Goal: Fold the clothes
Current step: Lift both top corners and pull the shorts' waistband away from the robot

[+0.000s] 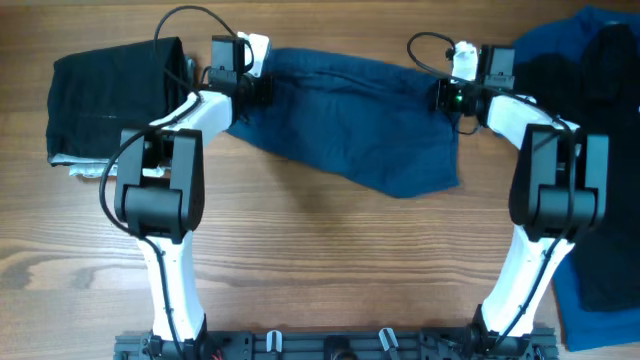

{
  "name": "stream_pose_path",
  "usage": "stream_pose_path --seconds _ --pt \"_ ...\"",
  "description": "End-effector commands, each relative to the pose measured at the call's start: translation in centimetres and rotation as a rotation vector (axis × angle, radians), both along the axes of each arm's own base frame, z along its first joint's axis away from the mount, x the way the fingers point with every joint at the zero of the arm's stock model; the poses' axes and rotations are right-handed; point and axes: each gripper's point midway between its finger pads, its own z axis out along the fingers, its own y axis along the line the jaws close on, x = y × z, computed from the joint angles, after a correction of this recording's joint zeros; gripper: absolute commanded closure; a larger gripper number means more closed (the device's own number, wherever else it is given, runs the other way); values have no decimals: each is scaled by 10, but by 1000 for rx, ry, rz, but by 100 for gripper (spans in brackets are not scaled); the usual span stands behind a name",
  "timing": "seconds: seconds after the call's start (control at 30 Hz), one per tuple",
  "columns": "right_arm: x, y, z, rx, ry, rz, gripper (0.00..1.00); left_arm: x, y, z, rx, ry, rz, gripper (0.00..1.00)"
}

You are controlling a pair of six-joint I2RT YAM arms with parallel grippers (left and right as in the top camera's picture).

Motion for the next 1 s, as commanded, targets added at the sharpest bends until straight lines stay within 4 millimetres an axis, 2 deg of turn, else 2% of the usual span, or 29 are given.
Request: stream_pose_path --seconds 0.0,0.13,0.2,0.37,0.4,0.5,0.6,0.7,0.8,0.97 --pt "-28 -27 -81 -98 159 -142 96 -21 18 -78 69 109 56 96" --pt "3 -28 -56 -91 53 -142 96 4 14 -53 20 50 94 96" --pt "19 -29 -39 -90 29 -140 96 17 10 -32 8 45 84 96" --pt "62 -28 25 -92 -42 -100 96 51 6 33 1 -12 83 96" --pt "70 -24 47 -83 -63 -70 96 57 5 50 -2 -26 83 96" --pt "79 -19 90 -56 -74 -50 96 61 6 94 -3 -32 85 96" --pt "60 -16 111 -44 14 -40 96 49 9 115 6 13 88 96" --pt "24 -12 125 -33 126 -25 96 18 20 129 23 114 98 96" --pt "-14 3 142 -8 202 88 96 -20 28 139 44 231 103 96" --pt "-68 10 171 9 318 126 96 -61 33 164 58 314 105 96"
